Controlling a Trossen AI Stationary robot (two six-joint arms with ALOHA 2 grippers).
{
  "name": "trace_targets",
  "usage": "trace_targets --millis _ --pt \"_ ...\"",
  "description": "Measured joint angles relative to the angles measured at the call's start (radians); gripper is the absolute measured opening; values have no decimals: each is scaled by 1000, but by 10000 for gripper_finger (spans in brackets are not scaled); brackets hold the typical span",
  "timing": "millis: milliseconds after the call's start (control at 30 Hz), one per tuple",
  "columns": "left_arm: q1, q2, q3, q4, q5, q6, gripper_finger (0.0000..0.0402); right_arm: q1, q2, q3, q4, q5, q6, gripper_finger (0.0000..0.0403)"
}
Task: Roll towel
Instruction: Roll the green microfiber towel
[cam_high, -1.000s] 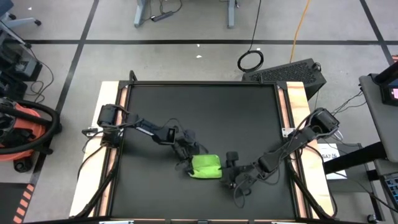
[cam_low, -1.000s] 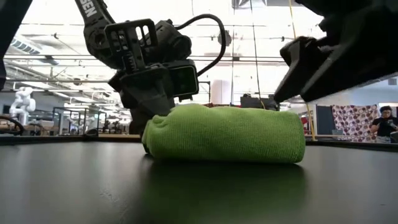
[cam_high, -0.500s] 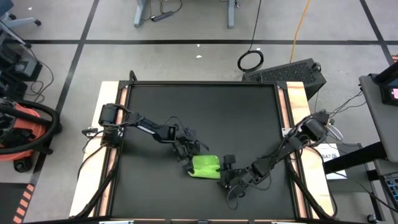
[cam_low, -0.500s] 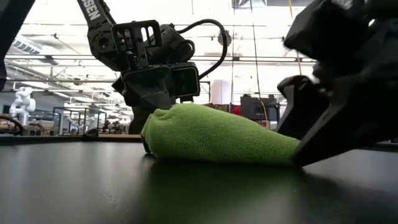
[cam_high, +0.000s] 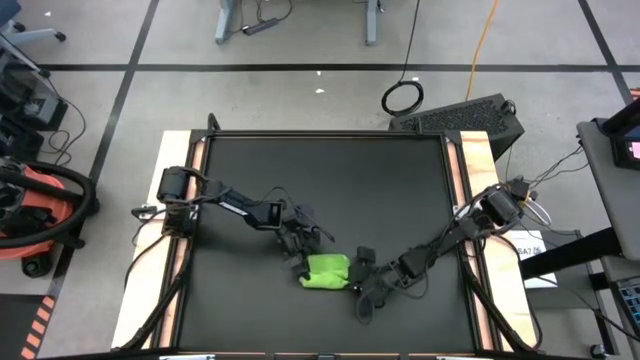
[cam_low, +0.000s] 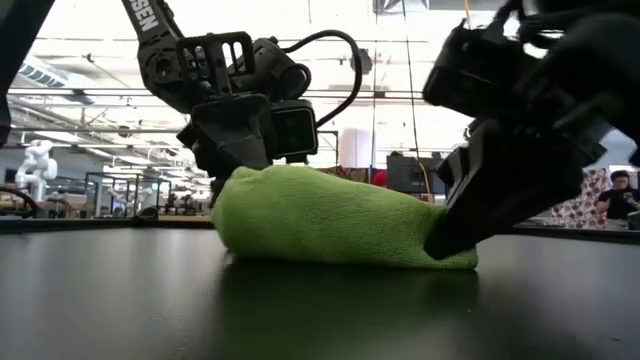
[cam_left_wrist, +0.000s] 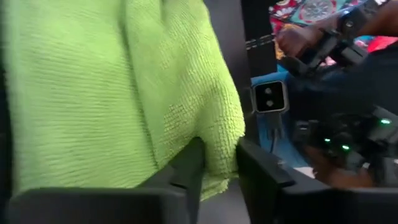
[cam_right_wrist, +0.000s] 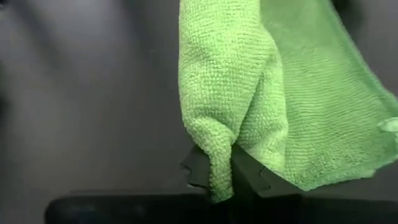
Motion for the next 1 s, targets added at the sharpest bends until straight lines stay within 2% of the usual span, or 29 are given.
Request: trace_targets --millis 200,333,500,633,833,933,1000 --pt "20 -81 0 -65 -119 84 176 -73 0 0 33 -233 53 24" --pt "0 -160 1 -176 -228 171 207 -122 1 0 38 -363 72 12" --pt "-93 -264 4 -288 -402 291 211 -180 3 -1 40 -490 103 14" --pt "-229 -315 11 -328 -621 426 212 -232 5 -1 44 -588 128 15" --pt "-400 -323 10 -362 -964 533 212 -302 5 -2 37 -691 174 15" --pt "-450 -323 10 -370 -1083 551 212 -332 4 -2 41 -730 199 15" --pt "-471 -323 10 -369 -1122 558 212 -348 5 -2 42 -745 211 15"
